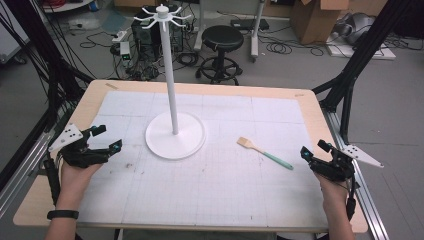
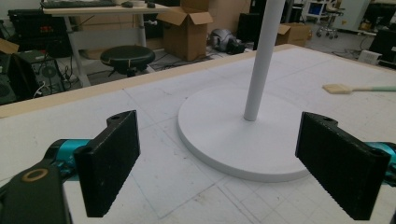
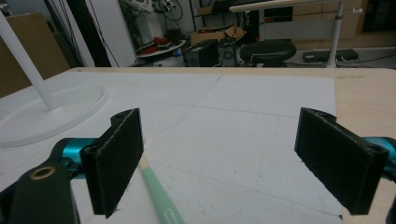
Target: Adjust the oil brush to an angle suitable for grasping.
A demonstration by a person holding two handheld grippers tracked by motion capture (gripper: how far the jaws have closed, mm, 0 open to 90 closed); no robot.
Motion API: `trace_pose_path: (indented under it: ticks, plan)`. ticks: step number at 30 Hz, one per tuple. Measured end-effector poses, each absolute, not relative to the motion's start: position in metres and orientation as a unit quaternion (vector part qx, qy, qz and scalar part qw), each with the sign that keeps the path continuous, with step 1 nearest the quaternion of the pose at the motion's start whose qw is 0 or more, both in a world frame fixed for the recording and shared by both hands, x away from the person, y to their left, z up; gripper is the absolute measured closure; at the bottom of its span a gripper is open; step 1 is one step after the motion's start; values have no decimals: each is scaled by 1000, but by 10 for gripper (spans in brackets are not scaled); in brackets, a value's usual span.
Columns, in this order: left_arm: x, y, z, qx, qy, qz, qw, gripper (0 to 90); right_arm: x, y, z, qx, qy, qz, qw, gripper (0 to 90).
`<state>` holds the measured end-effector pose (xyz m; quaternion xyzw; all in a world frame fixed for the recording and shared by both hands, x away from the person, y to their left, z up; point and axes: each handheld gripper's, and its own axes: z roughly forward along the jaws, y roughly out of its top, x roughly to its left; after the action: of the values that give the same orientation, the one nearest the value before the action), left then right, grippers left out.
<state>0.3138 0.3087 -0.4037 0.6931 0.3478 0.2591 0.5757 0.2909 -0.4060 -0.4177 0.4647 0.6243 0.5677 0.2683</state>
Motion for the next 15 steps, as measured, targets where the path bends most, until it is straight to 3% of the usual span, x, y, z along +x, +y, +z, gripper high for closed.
trace_pose_path:
  ticks: [15]
  plan:
    - [313,308,-403,696,344,260,574,144,291,-408,-418,469,621,569,265,146]
